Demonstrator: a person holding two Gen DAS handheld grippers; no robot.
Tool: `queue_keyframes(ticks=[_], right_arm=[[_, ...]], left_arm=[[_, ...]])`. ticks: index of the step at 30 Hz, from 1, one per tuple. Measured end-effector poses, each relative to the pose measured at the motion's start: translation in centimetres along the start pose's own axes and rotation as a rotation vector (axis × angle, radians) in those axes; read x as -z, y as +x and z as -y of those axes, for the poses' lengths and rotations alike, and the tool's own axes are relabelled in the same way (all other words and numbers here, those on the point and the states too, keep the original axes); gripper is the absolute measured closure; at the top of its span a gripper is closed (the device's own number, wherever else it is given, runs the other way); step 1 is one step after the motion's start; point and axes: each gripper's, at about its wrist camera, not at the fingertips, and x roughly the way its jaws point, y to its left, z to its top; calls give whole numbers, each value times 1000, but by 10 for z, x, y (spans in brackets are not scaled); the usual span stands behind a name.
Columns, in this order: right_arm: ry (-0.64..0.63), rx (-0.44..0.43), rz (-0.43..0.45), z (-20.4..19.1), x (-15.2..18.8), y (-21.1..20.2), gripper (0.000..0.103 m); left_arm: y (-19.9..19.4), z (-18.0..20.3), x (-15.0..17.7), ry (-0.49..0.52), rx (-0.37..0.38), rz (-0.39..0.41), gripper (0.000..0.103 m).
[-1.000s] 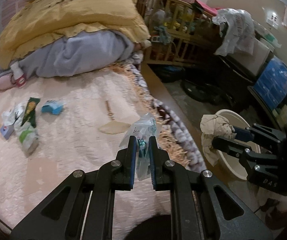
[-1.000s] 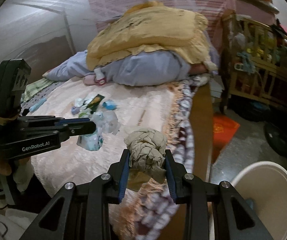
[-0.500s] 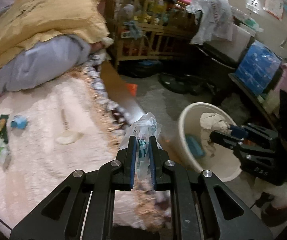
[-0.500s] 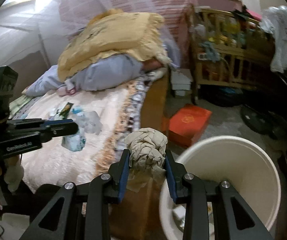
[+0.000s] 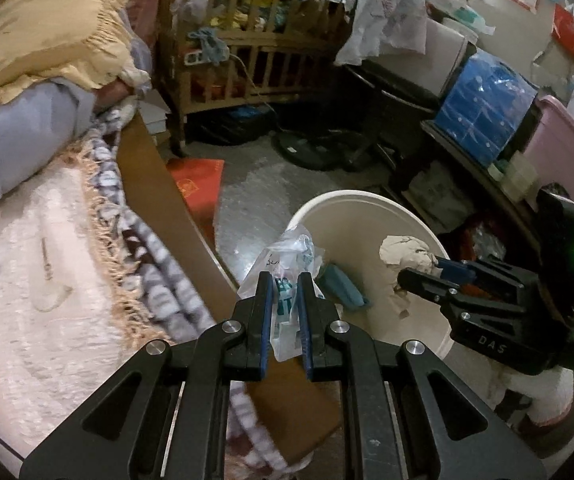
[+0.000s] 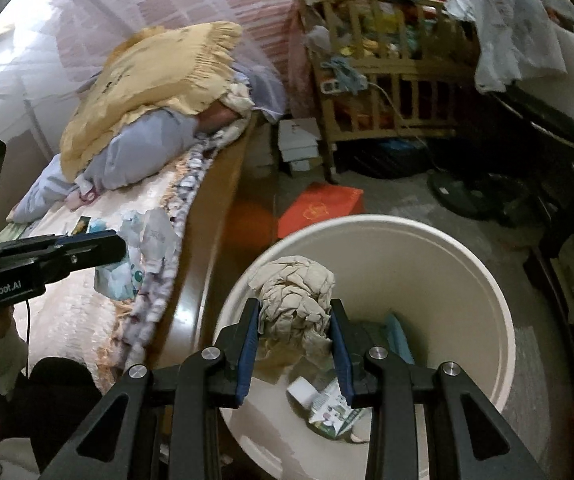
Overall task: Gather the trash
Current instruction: 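Carry the plastic bag and crumpled paper over the white bucket with both tools, then open both tools over the bucket, dropping the bag and paper inside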
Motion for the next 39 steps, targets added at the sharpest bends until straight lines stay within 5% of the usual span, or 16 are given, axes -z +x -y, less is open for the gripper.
queue_keyframes(ticks=[30,32,35,36,39], right_arm=[[106,54,-30,37,11,5,63],[112,63,-30,37,11,3,59],[128,69,-29,37,10,2,39],[134,64,-27,37,10,1,29],[133,44,-31,30,7,1,28]], left_arm=[[39,30,2,-7,110,-33,92],[39,28,1,-16,127,-34,85],[34,23,1,-21,147,-28,57],[31,20,2,-21,151,-18,56],[22,15,2,-5,128,-8,56]])
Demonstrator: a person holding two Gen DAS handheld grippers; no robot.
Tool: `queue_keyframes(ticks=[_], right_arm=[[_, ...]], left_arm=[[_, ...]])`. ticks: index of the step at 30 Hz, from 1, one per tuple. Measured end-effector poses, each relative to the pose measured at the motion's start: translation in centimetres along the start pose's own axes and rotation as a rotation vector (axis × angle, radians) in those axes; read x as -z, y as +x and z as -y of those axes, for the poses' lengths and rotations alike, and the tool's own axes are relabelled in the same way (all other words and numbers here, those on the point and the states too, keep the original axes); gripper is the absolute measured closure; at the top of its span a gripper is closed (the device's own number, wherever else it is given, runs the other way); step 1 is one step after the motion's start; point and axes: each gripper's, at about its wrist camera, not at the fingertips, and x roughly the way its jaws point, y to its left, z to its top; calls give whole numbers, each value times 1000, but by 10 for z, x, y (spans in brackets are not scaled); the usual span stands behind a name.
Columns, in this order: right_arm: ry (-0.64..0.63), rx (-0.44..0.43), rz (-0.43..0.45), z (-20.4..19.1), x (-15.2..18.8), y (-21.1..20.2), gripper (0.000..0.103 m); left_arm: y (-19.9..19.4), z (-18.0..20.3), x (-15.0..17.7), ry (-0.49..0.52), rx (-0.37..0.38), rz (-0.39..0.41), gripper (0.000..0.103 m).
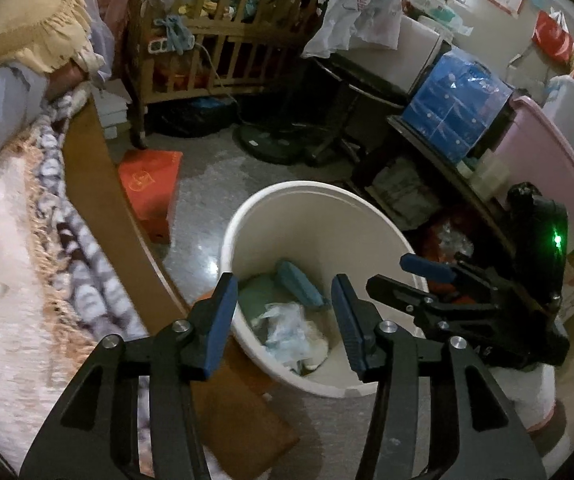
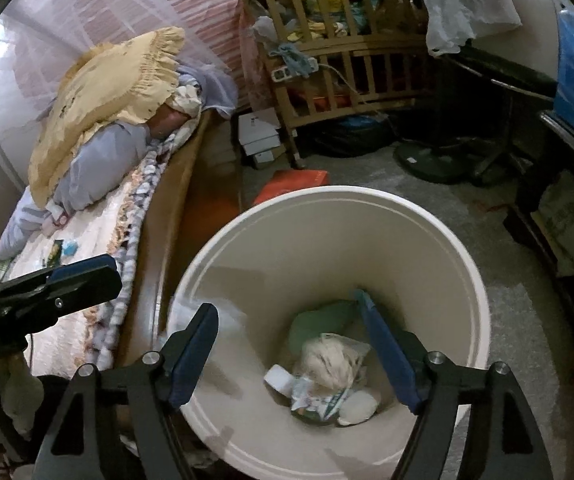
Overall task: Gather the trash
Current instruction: 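Open both tools over the bucket, dropping the bag and paper inside, then grasp the white-green tissue pack with the left tool while the right tool grasps the blue snack wrapper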
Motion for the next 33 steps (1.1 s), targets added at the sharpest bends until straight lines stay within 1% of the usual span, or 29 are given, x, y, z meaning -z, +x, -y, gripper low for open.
queue_keyframes(ticks=[3,8,14,19,23,26,29,33], right_arm=[[-19,-12,-7,-12,-1,2,28],[-66,-55,-27,-44,-3,11,28],[-141,-125,-35,-96,-8,26,28],[-191,-180,-52,-139,-12,41,28],[-228,-263,-87,-176,-16,58,28],[-312,-269,-109,-214,-15,71,28],[-388,-301,-128,-248,-15,83,28],[-519,-310,-113,-299,-16,102,28]], left_arm=[[-10,-5,0,6,-26,13,56],[-37,-24,6,22,-129,53,56],[-70,-65,14,-26,-234,88,56],[-101,-108,27,-87,-319,116,56],[-128,-146,42,-148,-381,124,56],[-149,-179,58,-197,-442,128,56],[-167,-213,74,-261,-487,115,56],[-192,-262,97,-374,-546,114,56]])
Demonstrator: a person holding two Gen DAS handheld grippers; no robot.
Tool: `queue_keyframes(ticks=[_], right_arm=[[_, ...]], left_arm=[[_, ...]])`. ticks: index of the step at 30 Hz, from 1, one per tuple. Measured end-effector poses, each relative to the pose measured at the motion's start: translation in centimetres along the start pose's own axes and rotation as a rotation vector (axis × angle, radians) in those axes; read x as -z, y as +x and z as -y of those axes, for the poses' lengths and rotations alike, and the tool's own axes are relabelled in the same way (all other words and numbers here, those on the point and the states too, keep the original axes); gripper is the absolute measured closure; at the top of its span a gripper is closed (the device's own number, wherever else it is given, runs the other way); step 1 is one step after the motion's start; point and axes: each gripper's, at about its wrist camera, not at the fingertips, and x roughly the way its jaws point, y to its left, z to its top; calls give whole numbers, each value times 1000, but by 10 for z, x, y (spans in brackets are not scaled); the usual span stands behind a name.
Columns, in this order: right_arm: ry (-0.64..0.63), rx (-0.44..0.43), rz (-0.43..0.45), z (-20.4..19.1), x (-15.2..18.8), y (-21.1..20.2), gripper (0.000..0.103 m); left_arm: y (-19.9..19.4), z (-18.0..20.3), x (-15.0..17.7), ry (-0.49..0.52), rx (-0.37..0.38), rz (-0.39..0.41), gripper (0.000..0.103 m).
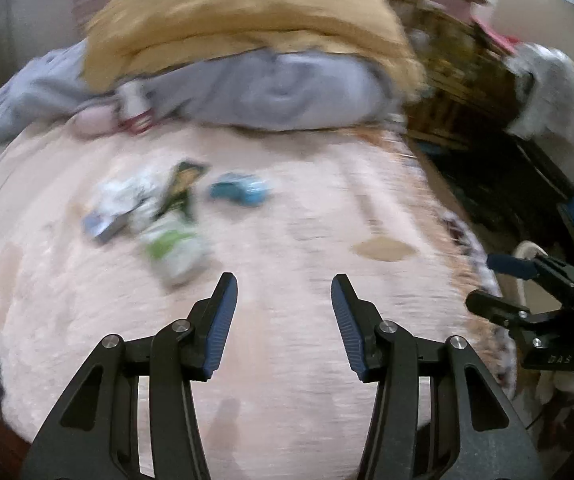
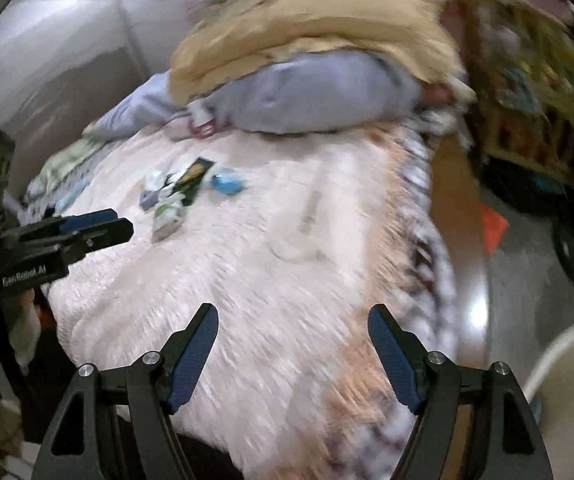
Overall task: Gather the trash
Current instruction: 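Grasp the white-green tissue pack with the left tool while the right tool grasps the blue snack wrapper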
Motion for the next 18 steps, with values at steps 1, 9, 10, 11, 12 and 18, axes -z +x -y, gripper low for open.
queue_keyframes(ticks=[1,9,10,11,12,18], right_arm=[[-22,-2,-3,-7,-6,8,28],[-129,-47,-31,-38,-63,89,28],[-139,-50,-37,-40,-71,99,28],[-153,-53,-46,-44,-80,112,28],[-163,-56,-52,-48,-86,121,28],[-194,-54,-80,-64,-129,182,28]], left_arm=[[1,-15,1,-29,-16,-3,56],[19,-87,7,-185,-58,-37,55],[23,-93,6,-202,-51,-40,55],[27,-96,5,-214,-43,-43,52],[32,-99,3,-225,-34,-45,48],[70,-106,-15,-279,-6,-54,43]])
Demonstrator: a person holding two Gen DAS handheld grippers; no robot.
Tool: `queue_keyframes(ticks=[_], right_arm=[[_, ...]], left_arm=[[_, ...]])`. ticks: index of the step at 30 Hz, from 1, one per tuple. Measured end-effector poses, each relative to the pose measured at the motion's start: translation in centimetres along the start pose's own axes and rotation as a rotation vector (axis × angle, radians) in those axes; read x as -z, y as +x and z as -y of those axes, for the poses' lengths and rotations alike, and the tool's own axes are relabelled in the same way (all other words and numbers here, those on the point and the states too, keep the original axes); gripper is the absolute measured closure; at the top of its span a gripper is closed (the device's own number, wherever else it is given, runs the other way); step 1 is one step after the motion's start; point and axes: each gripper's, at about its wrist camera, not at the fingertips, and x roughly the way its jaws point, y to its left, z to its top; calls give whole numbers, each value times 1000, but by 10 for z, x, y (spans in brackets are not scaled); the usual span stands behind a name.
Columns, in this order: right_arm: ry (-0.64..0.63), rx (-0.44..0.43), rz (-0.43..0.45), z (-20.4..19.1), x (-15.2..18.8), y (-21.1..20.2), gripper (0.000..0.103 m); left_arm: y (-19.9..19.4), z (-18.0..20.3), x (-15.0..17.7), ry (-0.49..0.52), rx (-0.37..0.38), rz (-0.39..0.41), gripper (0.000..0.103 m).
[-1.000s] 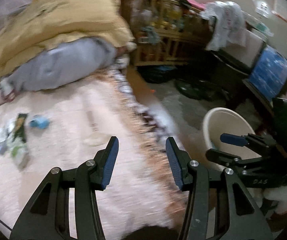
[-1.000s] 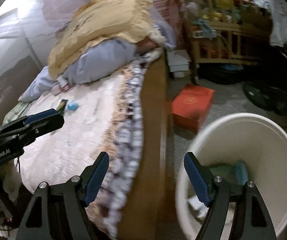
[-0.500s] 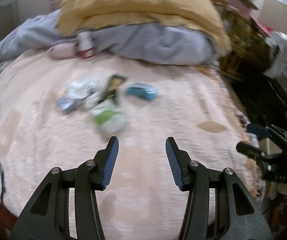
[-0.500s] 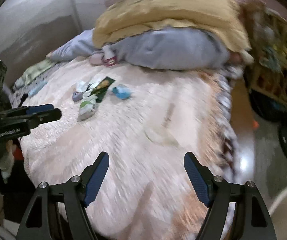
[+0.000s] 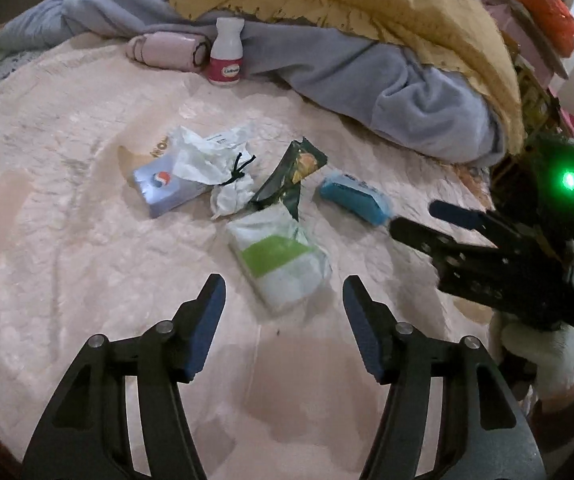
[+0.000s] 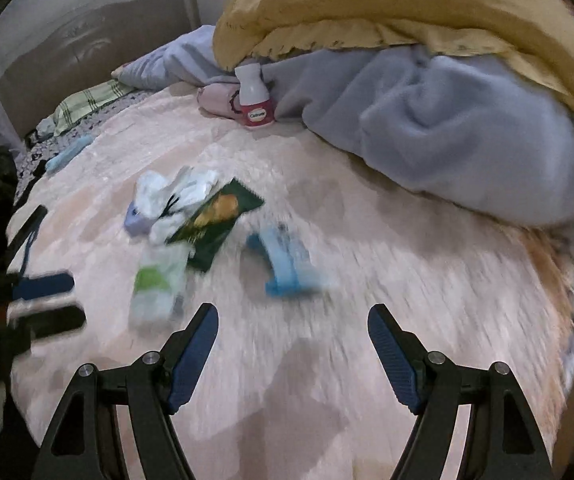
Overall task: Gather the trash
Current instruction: 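Grasp the white-green tissue pack with the left tool while the right tool grasps the blue snack wrapper, then carry the tissue pack and snack wrapper over the white bucket with both tools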
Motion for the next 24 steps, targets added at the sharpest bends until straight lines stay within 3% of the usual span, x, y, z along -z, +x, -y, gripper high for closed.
queue_keyframes(ticks=[3,5,6,10,12,14,24], right_arm=[[-20,10,-17,-1,-16,28,29],[-28,2,-54,0,-20,48,51],[-33,5,-71,0,-19,54,71],[-39,8,-46,2,-6,40,74],[-22,1,-25,7,4,19,76],[-6,-6,0,12,18,-5,77],[96,19,85,17,88,-93,77]], left_arm=[[26,-1,-8,-29,-9,-19,43],[40,-2,-11,-49,-23,-32,43],[47,-2,-11,-57,-26,-37,43],[65,-5,-8,-86,1,-57,44],[61,-5,-5,-86,16,-41,74],[55,-5,-2,-96,47,-55,81],[-6,46,36,40,124,-26,85]])
